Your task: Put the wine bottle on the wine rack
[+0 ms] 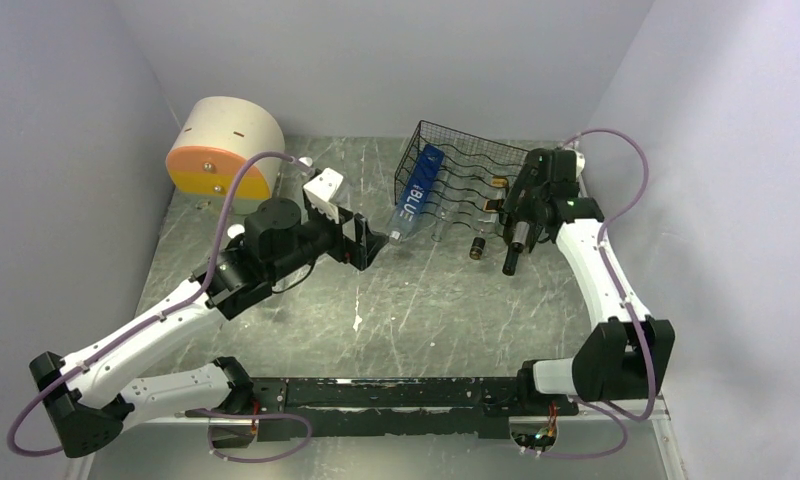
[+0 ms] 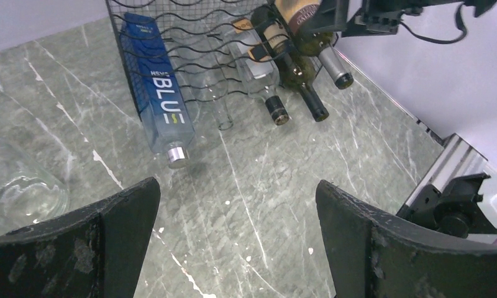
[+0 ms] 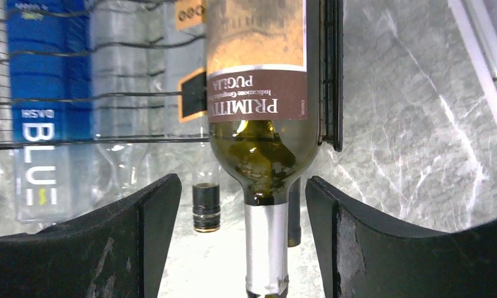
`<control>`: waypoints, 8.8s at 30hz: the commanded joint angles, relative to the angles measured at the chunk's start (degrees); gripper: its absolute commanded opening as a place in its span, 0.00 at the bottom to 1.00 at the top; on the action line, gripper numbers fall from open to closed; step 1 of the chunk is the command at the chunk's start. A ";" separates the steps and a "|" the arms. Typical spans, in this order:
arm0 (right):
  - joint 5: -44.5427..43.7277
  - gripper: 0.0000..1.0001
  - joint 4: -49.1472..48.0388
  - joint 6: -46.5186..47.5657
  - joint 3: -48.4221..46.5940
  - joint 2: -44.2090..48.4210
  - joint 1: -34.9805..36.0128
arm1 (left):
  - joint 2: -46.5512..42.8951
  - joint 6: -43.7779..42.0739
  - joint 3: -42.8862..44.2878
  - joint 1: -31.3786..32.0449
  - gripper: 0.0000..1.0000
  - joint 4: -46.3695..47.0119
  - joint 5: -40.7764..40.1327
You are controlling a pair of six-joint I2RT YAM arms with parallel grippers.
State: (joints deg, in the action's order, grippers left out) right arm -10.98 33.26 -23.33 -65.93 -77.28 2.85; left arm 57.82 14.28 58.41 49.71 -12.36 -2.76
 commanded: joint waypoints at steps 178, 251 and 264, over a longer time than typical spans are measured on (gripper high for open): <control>-2.78 0.55 -21.70 -4.92 19.55 -12.27 56.66 | 22.37 19.43 -13.44 -17.63 0.67 7.65 11.35; -23.94 0.00 -19.18 -9.59 -7.31 -4.54 22.75 | -18.36 19.72 -8.06 -17.64 0.73 -12.12 5.16; -14.47 0.00 -19.26 -7.10 -6.84 -10.72 14.88 | -18.66 19.52 -6.39 -17.69 0.73 -13.05 5.41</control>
State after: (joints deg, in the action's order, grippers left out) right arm -25.10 23.94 -31.05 -69.32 -88.71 19.16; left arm 39.09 33.74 49.91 32.38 -25.28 2.70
